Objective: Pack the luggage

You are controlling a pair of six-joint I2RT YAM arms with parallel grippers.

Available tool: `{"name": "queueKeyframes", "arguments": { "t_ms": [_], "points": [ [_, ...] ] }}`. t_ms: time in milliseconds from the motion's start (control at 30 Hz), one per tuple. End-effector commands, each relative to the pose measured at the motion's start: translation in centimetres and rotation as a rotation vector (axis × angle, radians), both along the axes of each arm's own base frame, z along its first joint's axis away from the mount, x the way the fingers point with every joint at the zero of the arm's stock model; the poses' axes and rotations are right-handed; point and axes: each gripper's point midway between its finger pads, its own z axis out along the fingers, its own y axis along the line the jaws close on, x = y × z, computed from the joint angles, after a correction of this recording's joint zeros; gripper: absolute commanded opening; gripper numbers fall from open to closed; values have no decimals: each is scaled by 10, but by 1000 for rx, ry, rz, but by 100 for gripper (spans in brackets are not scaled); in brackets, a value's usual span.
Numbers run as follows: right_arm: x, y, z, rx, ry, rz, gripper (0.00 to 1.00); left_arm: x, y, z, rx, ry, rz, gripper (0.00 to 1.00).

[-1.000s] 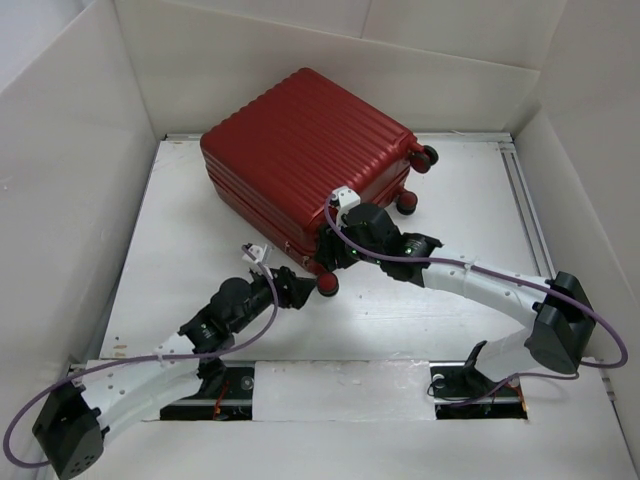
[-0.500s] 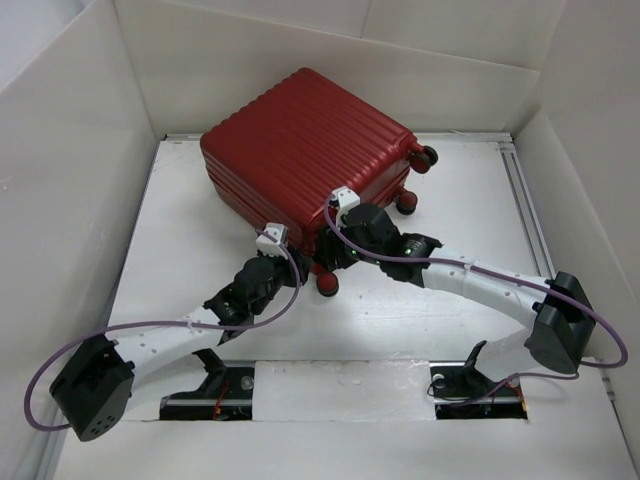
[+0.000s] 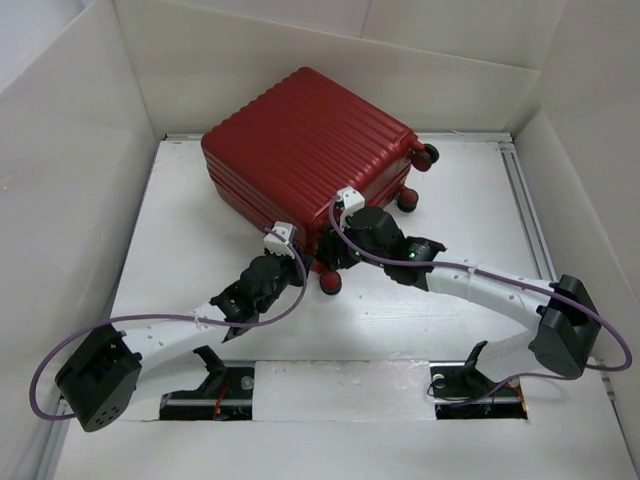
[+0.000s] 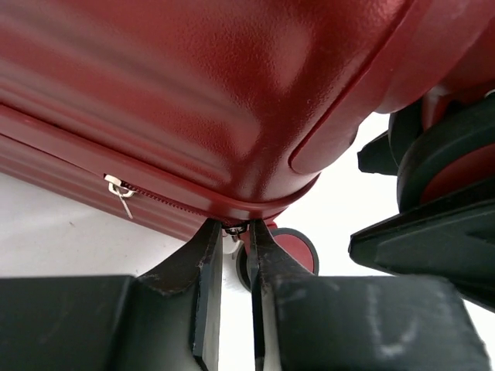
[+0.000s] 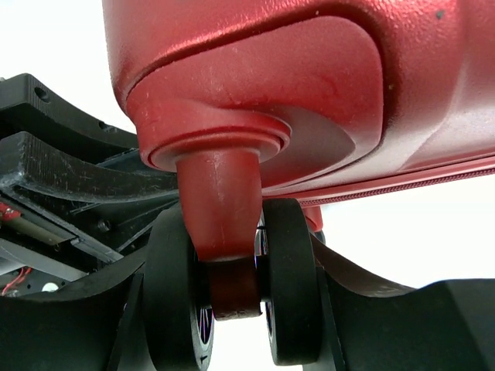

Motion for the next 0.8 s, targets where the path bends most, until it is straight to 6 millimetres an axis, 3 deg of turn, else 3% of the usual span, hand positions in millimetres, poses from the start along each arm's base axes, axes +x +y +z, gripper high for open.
{"name": "queueKeyframes", "arguments": {
  "t_ms": [0,133,167,200,233,300,367,400,633,667,767],
  "points": [
    [3,7,70,205,-116,-41,0,25,15,43,-67,-107,146,0],
    [-1,-3,65,206,-108,-54,0,21,55,17,-38,-45,329,0],
    [2,-9,66,215,-106,-71,0,26,73,17,-52,-34,407,0],
    [4,-13,71,224,-114,-82,0,24,93,-1,-14,14,478,0],
    [3,-15,60,206,-101,-83,0,26,103,-4,-26,34,519,0],
    [-1,-20,63,220,-101,-86,0,32,137,-15,-60,77,627,0],
    [-4,-26,54,205,-96,-96,0,38,147,-14,-113,100,634,0],
    [-3,-31,56,212,-102,-105,0,44,166,-15,-134,107,690,0],
    [-15,-46,53,228,-103,-108,0,51,194,-10,-362,122,724,0],
    [-16,-47,50,219,-97,-109,0,54,191,1,-391,93,693,0],
    [-18,-43,45,213,-81,-90,0,51,176,4,-407,96,621,0]
  ]
}}
